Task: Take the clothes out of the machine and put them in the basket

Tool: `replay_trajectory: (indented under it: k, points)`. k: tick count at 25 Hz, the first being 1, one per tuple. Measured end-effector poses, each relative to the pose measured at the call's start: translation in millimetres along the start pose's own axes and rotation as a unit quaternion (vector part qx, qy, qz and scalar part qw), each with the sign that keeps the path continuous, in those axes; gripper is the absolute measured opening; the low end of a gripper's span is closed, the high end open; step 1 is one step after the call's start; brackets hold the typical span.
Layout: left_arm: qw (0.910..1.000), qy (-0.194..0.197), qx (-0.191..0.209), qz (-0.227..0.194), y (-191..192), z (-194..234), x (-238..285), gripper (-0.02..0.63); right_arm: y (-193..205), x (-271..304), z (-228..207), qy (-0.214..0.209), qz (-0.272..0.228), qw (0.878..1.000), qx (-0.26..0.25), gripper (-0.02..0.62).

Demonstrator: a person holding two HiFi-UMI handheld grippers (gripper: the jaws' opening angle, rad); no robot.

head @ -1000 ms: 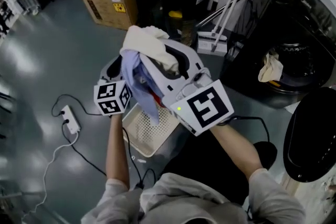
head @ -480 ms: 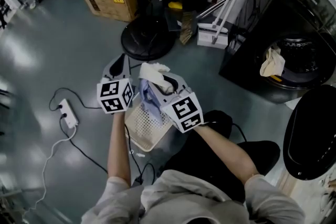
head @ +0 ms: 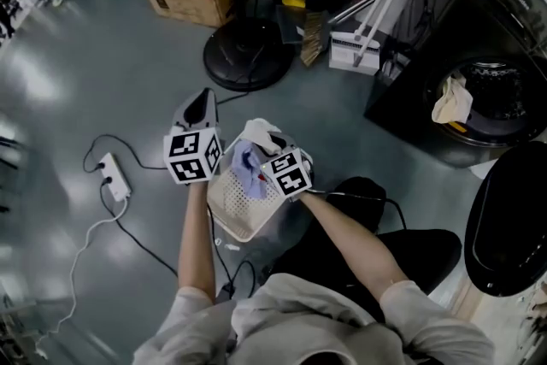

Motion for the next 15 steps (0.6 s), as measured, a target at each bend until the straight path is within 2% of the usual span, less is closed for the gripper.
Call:
replay_trajectory:
  k: [3,5,7,10,15]
  points:
    - [1.0,-0.001,0.0,0.001,0,3,-1,0.02,30,13,-2,-0.003,0.06,0.998,0.006,0.174]
    - [1.0,-0.001,-0.001,0.001,1,5,-3,0.02,43,17,-3,-0.011,0.078,0.997,0.018,0.262]
    - [1.0,-0.002,-0.001,0.0,1,6,-3,0.02,39,17,-3,-0.019,0.059,0.998,0.022,0.328]
    - [1.0,-0.002,-0.005,0.003,5,5,-2,0.018,29,17,0,-0.024,0.037,0.999,0.015,0.333]
    - [1.0,0.004,-0.005,0.003,4,-1,2,0.02,18,10,-8,-0.005,0.021,1.0,0.007,0.32]
Point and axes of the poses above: the fingertips, and each gripper's own axes: x forward along the fingers, z to its left, y out of its underside, the point moved 10 cm from there along -x, backward along the fingers, and after that the axes turned 5 degrees about -y, right-handed, at the moved point
